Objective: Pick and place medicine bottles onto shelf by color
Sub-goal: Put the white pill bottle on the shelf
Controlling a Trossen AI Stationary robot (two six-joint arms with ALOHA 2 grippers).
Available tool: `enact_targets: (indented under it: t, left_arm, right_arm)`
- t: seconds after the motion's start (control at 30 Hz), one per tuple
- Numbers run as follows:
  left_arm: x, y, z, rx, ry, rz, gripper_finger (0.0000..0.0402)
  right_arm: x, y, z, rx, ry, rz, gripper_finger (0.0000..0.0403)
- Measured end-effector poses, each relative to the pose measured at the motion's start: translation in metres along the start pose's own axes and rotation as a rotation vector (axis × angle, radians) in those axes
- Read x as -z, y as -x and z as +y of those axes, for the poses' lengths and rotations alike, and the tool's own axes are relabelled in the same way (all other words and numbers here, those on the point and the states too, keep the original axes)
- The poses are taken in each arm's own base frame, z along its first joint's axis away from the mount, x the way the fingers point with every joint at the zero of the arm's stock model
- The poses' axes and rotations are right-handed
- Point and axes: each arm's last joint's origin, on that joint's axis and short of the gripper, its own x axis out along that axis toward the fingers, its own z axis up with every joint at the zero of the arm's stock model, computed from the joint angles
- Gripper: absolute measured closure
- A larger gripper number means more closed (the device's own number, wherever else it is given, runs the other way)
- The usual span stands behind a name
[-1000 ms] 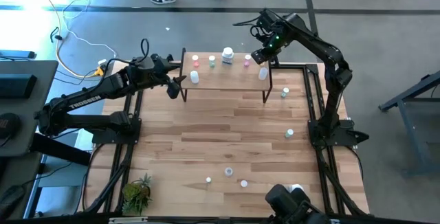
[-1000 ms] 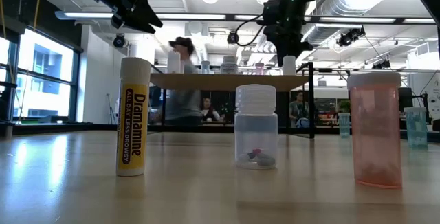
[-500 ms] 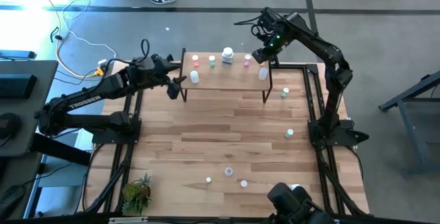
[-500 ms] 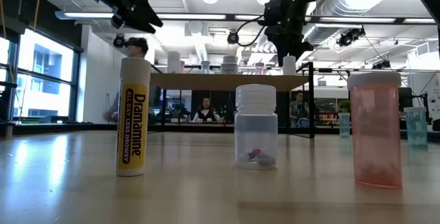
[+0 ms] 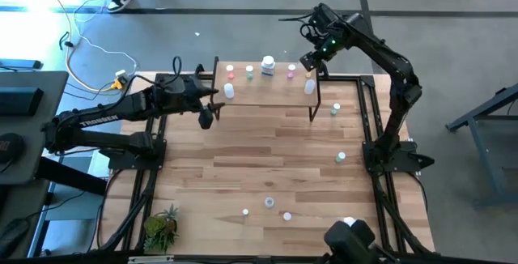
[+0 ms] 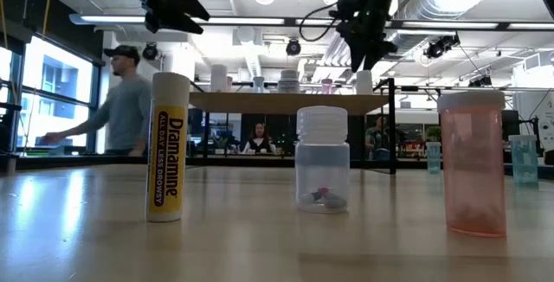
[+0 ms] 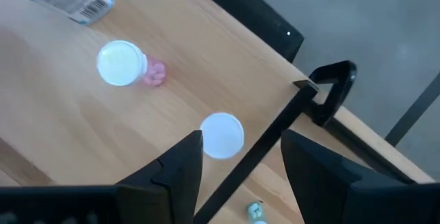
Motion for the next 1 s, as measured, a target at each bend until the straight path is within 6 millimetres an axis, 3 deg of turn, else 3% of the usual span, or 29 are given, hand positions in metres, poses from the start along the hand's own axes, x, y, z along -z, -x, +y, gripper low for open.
enact_targets:
  t: [0.57,1.0]
  left_arm:
    - [0.011,0.003,-0.054,0.242,-0.008,0.06,0.0145]
    - [0.037,-0.008,-0.111,0.39,-0.133,0.176,0.0145]
  right_arm:
    - [0.03,0.07,0.03,-0.066,-0.002,-0.179,0.0215]
    - [0.063,0.108,0.087,-0.219,0.042,-0.26,0.0215]
